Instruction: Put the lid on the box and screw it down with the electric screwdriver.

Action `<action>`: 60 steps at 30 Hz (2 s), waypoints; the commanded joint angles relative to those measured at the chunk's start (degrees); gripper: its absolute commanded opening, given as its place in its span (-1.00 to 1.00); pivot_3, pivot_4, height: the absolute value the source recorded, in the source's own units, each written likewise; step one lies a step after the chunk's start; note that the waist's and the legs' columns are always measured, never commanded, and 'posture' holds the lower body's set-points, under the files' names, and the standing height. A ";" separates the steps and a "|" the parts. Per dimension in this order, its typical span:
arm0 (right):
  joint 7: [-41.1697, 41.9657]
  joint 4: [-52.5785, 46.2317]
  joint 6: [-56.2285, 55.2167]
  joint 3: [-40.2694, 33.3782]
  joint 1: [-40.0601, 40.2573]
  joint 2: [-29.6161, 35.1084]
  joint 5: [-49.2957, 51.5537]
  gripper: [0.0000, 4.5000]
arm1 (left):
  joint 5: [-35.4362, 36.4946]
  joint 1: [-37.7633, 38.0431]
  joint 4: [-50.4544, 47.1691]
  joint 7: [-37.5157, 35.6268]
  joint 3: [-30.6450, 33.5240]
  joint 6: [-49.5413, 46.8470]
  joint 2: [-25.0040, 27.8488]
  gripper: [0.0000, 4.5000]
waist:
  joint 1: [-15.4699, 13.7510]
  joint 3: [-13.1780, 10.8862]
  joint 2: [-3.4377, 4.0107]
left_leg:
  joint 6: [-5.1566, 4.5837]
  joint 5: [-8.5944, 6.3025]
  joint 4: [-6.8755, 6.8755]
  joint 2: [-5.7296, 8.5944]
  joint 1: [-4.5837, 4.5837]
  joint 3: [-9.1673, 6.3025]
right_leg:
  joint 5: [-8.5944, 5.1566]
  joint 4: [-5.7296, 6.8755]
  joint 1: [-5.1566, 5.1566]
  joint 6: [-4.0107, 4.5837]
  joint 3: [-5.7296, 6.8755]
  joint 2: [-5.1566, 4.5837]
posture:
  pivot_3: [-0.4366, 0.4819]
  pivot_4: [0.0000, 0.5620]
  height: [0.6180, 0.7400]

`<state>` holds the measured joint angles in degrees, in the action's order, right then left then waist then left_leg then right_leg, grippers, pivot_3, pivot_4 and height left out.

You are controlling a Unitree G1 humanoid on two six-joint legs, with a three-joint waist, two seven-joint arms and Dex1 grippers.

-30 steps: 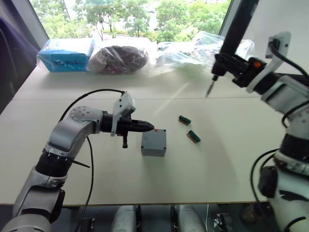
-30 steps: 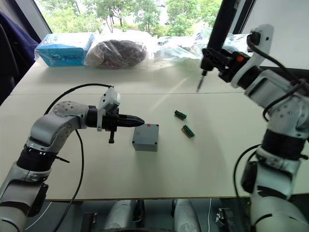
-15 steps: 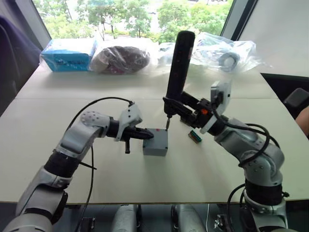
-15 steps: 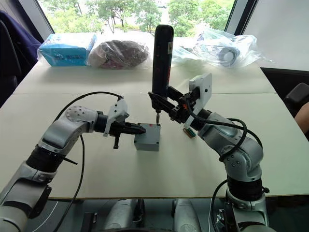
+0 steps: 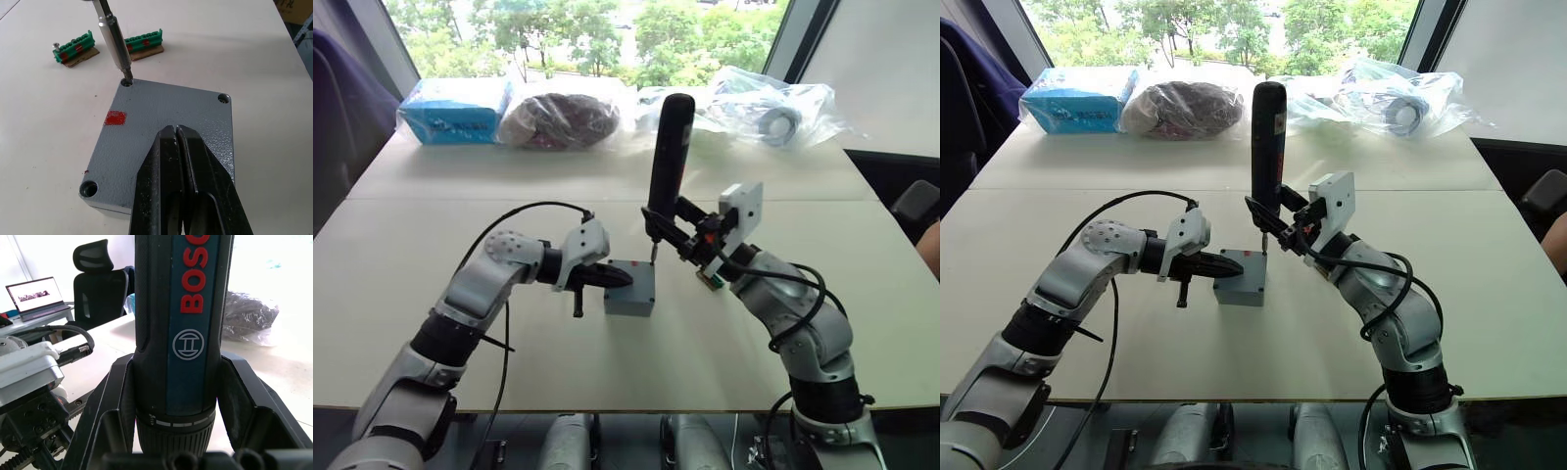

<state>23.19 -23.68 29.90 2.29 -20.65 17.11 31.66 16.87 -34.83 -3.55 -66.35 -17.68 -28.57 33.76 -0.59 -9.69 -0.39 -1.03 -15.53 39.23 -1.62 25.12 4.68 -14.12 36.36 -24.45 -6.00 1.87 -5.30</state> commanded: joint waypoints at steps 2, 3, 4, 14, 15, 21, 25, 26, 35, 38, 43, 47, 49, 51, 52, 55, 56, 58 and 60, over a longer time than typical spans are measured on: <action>0.59 -0.80 -3.22 -0.30 -0.44 -1.06 -1.36 -0.21 | -0.44 0.61 -0.32 -0.12 0.22 -0.35 0.42 -1.00 | 0.00 0.00 0.00 | 0.01 0.01 0.00 0.00 0.00 0.00 | 0.00 0.00 0.00 0.00 0.00 0.00 | -0.05 -0.47 1.00; 0.82 -0.58 -3.28 -0.08 0.00 -1.06 -1.66 -0.21 | -0.51 0.65 -0.05 -0.20 0.26 -0.13 0.50 -1.00 | 0.01 0.00 0.00 | 0.01 0.01 0.00 0.00 0.00 0.00 | 0.00 0.00 0.00 0.00 0.00 0.00 | -0.05 -0.47 1.00; 1.00 -0.42 -3.35 0.09 0.33 -1.05 -1.89 -0.21 | -0.57 0.68 0.15 -0.26 0.31 0.03 0.54 -1.00 | 0.02 0.00 0.00 | 0.01 0.01 0.00 0.00 0.00 0.00 | 0.00 0.00 0.00 0.00 0.00 0.00 | -0.05 -0.47 1.00; 1.47 2.67 -7.33 2.20 6.90 -0.81 -6.93 -0.21 | -1.39 1.92 0.84 -0.32 -0.21 1.40 0.57 -1.00 | 0.03 0.10 -0.02 | -0.01 -0.01 -0.04 -0.01 -0.45 0.01 | -0.01 -0.03 0.45 0.01 0.00 0.00 | -0.05 -0.47 1.00; 1.10 3.01 -7.50 2.13 7.37 -1.10 -7.07 -0.21 | -1.43 2.06 0.82 -0.30 -0.26 1.44 0.50 -1.00 | 0.03 0.12 -0.02 | -0.01 -0.01 -0.08 -0.01 -0.62 0.02 | -0.02 -0.06 0.62 0.01 0.00 0.00 | -0.05 -0.47 1.00; -0.94 4.95 -8.29 2.34 8.89 -3.46 -7.90 -0.21 | -2.29 2.78 0.82 -0.38 -0.85 1.97 0.37 -1.00 | 0.03 0.50 -0.03 | -0.10 -0.08 -0.14 -0.10 -1.15 0.00 | -0.04 -0.17 1.14 0.04 0.02 0.00 | -0.05 -0.47 1.00; -1.70 7.02 -8.50 3.79 8.98 -3.98 -10.26 -0.21 | -2.45 3.04 0.88 -0.34 -0.88 1.81 0.15 -1.00 | 0.09 0.78 -0.02 | -0.10 -0.09 -0.16 -0.12 -1.25 0.02 | -0.05 -0.18 1.22 0.05 0.01 0.01 | -0.05 -0.47 1.00; -1.89 7.43 -8.47 4.10 8.84 -3.83 -10.94 -0.21 | -2.45 3.06 0.86 -0.34 -0.84 1.75 0.14 -1.00 | 0.09 0.80 -0.04 | -0.11 -0.09 -0.16 -0.13 -1.31 0.03 | -0.09 -0.18 1.27 0.12 0.00 0.01 | -0.05 -0.47 1.00; -2.77 8.62 -8.60 5.64 9.68 -4.64 -13.38 -0.21 | -2.35 3.40 1.67 0.21 -0.39 1.28 -0.16 -1.00 | 0.10 1.12 -0.07 | -0.13 -0.13 -0.25 -0.22 -1.71 0.01 | -0.26 -0.20 1.65 0.42 0.00 -0.02 | -0.05 -0.47 1.00; -2.90 8.79 -8.64 6.35 10.39 -4.82 -13.61 -0.21 | -2.10 3.61 1.65 0.36 -0.21 0.94 -0.23 -1.00 | 0.15 1.37 -0.08 | -0.16 -0.15 -0.28 -0.22 -1.72 0.01 | -0.26 -0.21 1.66 0.43 0.00 -0.03 | -0.05 -0.47 1.00; -2.44 8.94 -8.92 7.41 11.45 -4.44 -14.52 -0.21 | -2.69 4.38 2.73 0.50 -0.53 1.73 -0.20 -1.00 | 0.25 1.83 -0.26 | -0.17 -0.17 -0.34 -0.25 -1.76 0.00 | -0.33 -0.23 1.67 0.55 0.00 -0.04 | -0.05 -0.47 1.00; -2.18 9.34 -9.30 7.95 11.82 -4.26 -15.37 -0.21 | -2.73 4.47 3.01 0.56 -0.64 1.93 -0.38 -1.00 | 0.30 2.09 -0.26 | -0.17 -0.18 -0.40 -0.25 -1.80 0.00 | -0.39 -0.24 1.68 0.64 0.01 -0.08 | -0.05 -0.47 1.00; -2.17 9.43 -9.38 7.99 11.93 -4.42 -15.40 -0.21 | -2.74 4.50 3.04 0.58 -0.73 2.00 -0.49 -1.00 | 0.31 2.14 -0.26 | -0.18 -0.18 -0.42 -0.25 -1.81 0.00 | -0.40 -0.25 1.68 0.66 0.01 -0.10 | -0.05 -0.47 1.00; -2.16 9.37 -9.39 8.01 12.02 -4.47 -15.44 -0.21 | -2.73 4.49 3.04 0.59 -0.75 2.07 -0.56 -1.00 | 0.30 2.15 -0.26 | -0.18 -0.19 -0.44 -0.24 -1.82 0.00 | -0.41 -0.25 1.68 0.68 0.02 -0.13 | -0.05 -0.47 1.00; -2.16 9.33 -9.37 8.02 12.05 -4.48 -15.45 -0.21 | -2.73 4.49 3.06 0.59 -0.75 2.12 -0.58 -1.00 | 0.30 2.16 -0.27 | -0.17 -0.19 -0.45 -0.24 -1.82 0.00 | -0.41 -0.25 1.67 0.68 0.02 -0.15 | -0.05 -0.47 1.00; -2.11 9.26 -9.39 8.06 12.07 -4.42 -15.50 -0.21 | -2.76 4.51 3.08 0.64 -0.81 2.27 -0.70 -1.00 | 0.31 2.16 -0.26 | -0.17 -0.19 -0.47 -0.22 -1.82 0.00 | -0.42 -0.26 1.66 0.70 0.03 -0.20 | -0.05 -0.47 1.00; -2.10 9.26 -9.41 8.05 12.01 -4.40 -15.53 -0.21 | -2.79 4.46 3.16 0.66 -0.83 2.31 -0.75 -1.00 | 0.30 2.16 -0.26 | -0.17 -0.19 -0.48 -0.22 -1.82 0.00 | -0.43 -0.27 1.65 0.71 0.03 -0.22 | -0.05 -0.47 1.00; -2.08 9.30 -9.44 7.98 11.90 -4.38 -15.55 -0.21 | -2.85 4.37 3.32 0.69 -0.86 2.41 -0.83 -1.00 | 0.30 2.16 -0.26 | -0.17 -0.19 -0.52 -0.22 -1.83 0.00 | -0.43 -0.28 1.57 0.72 0.04 -0.25 | -0.05 -0.47 1.00; -2.07 9.32 -9.44 7.88 11.81 -4.35 -15.52 -0.21 | -2.90 4.32 3.44 0.76 -0.89 2.52 -0.94 -1.00 | 0.31 2.17 -0.27 | -0.17 -0.19 -0.56 -0.21 -1.83 0.00 | -0.44 -0.30 1.44 0.73 0.04 -0.27 | -0.05 -0.47 1.00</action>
<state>20.83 -19.74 17.03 8.39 -12.15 12.05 18.20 15.37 -31.18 -0.97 -65.83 -17.55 -25.64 32.98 -0.27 -7.52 -0.66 -1.20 -15.73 38.62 -1.82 23.29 4.68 -14.56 36.04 -23.04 -5.27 1.91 -5.59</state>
